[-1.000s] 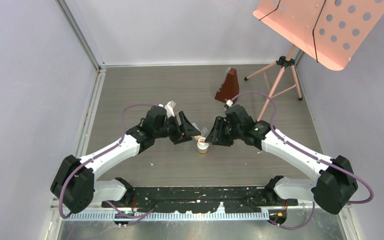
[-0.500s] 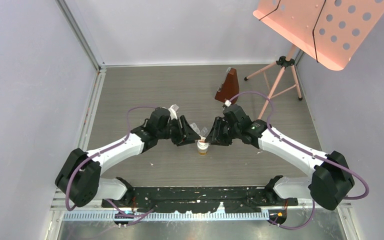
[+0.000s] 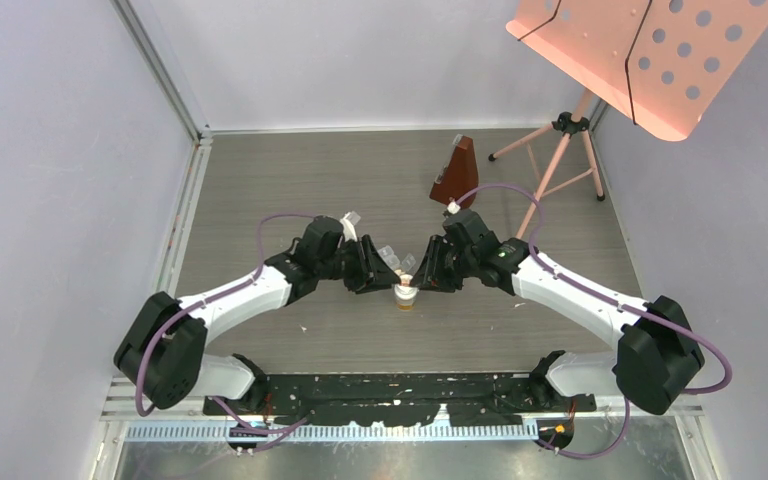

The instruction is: Sort the pills into containers

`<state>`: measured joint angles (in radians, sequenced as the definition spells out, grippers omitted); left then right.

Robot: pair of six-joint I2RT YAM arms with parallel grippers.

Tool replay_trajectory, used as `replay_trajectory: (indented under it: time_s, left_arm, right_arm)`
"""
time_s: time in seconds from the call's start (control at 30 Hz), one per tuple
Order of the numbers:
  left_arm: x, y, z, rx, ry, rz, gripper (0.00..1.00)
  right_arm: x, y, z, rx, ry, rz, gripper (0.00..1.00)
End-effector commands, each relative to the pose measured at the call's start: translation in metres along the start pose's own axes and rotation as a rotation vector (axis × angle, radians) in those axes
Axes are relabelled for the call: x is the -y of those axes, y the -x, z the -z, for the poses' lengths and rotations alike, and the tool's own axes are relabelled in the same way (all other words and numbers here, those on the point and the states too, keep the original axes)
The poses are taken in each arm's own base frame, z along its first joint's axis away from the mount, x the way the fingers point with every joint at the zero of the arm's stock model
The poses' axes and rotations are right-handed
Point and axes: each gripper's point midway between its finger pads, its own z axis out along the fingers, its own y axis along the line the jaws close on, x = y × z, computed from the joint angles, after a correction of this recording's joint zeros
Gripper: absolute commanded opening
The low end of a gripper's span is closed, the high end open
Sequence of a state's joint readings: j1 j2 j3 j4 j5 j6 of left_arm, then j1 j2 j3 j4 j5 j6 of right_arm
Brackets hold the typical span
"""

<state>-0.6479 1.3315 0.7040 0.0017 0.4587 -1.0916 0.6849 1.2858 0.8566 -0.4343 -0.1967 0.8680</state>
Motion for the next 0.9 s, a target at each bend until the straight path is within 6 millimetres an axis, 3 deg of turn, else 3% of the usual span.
replay_trajectory:
  time_s: [0.0, 0.43, 0.87]
  left_arm:
    - [0.001, -0.006, -0.003, -0.035, -0.019, -0.012, 0.37]
    - [-0.003, -0.01, -0.01, -0.077, 0.002, 0.01, 0.34]
    - [0.005, -0.004, -0.014, -0.052, -0.029, 0.048, 0.39]
  right_arm:
    - [-0.004, 0.012, 0.002, 0.041, -0.006, 0.005, 0.34]
    - [-0.004, 0.011, 0.006, 0.025, -0.029, 0.004, 0.31]
    - [0.003, 0.005, -0.001, -0.001, -0.043, -0.011, 0.27]
